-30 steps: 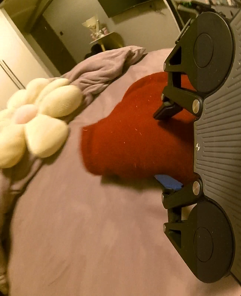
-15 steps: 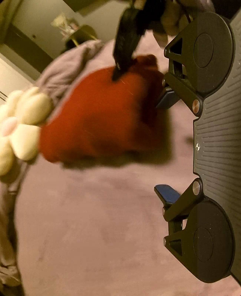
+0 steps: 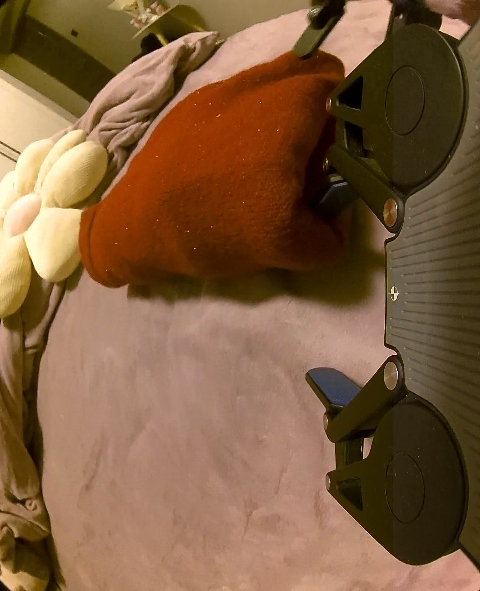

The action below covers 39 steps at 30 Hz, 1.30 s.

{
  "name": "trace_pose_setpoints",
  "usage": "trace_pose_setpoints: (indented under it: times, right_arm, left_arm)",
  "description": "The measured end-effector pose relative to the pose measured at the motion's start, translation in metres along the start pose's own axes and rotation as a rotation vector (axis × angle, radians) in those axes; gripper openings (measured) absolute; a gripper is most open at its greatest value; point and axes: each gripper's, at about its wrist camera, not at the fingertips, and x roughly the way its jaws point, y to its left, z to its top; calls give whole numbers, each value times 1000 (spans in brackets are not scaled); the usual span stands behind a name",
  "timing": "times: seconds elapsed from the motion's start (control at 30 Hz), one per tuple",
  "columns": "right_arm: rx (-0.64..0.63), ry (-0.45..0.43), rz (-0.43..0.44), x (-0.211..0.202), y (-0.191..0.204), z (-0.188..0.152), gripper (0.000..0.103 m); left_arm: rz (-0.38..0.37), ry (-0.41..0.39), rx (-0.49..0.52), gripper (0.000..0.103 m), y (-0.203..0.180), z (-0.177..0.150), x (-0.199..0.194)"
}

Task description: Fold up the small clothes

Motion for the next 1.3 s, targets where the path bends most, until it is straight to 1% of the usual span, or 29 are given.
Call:
trace_pose_setpoints:
  times: [0.07,0.13,0.17,0.23,0.27,0.3,0.33,0.37,0.4,0.43,0.5,0.57,0.6,0.63,0.67,0.7,0.77,0.8,0.87,0.93,1.0,1.03,1.1,1.17,1.2,1.23,1.27,1.3]
  right_arm:
    - [65,-15,21,7,-8,1,60]
    - [97,-13,32,15,-10,-1,51]
    - [94,-11,29,17,-9,-2,41]
    - [37,-22,18,12,-4,-5,30]
    - [-16,-38,5,11,2,-5,15]
    - [-52,-54,8,8,7,-4,12]
    - [-48,-57,39,5,5,-2,12]
    - [-33,-60,52,2,1,0,12]
    - [-36,-66,27,2,-2,3,12]
    - [-74,-75,-35,2,-1,5,12]
    - [-224,-90,-170,5,7,4,13]
    - [-335,-97,-227,2,16,-1,15]
    - [-381,-96,-255,-1,21,-3,19]
    - [-415,-91,-275,-4,26,-4,22]
    - [-439,-90,-292,-11,28,-4,31]
    - [-467,-103,-313,-19,30,-5,33]
    - [-516,-143,-335,-35,37,-4,34]
    - [-536,-171,-352,-37,43,-3,34]
    - [-616,-224,-370,-43,58,-9,34]
    - [-722,-241,-357,-35,80,-17,34]
    - [-822,-193,-316,-14,102,-25,31]
    - [-871,-170,-305,-3,110,-29,31]
    - [-967,-123,-308,21,124,-37,28]
    - [-1039,-80,-336,44,129,-39,26]
    - [-1060,-61,-366,54,127,-37,26]
    - [-1068,-40,-421,61,123,-36,26]
    - [-1068,-6,-469,70,113,-32,23]
    - [-1064,21,-464,74,104,-28,23]
  left_arm:
    - [4,-1,7,92,-1,-1,0]
    - [14,2,20,92,-2,0,2]
    - [17,4,20,92,-2,1,2]
    - [18,5,18,93,0,2,2]
    - [21,5,16,93,1,2,2]
    - [20,7,16,93,3,2,2]
    - [19,9,14,93,4,2,3]
    - [23,11,9,93,6,1,4]
    - [27,16,9,93,9,1,4]
    - [25,21,11,93,10,1,4]
    - [14,35,13,94,16,-1,3]
    - [11,48,19,94,22,-5,-1]
    - [28,53,28,92,25,-7,-6]
    - [55,47,37,92,29,-8,-13]
    - [72,30,51,92,34,-9,-22]
    - [76,9,61,93,40,-8,-32]
    - [74,-32,46,94,46,-2,-48]
    - [61,-52,37,94,45,4,-54]
    - [12,-87,32,95,34,14,-60]
    - [-18,-109,48,95,18,23,-57]
    - [-16,-129,73,96,-1,31,-46]
    - [4,-132,84,96,-9,34,-38]
    - [49,-93,92,97,-20,37,-18]
    - [72,-78,79,99,-21,38,-7]
    - [85,-75,90,102,-21,38,-3]
    - [104,-76,123,103,-24,38,0]
    - [109,-69,177,103,-27,35,3]
    - [105,-62,213,103,-29,33,7]
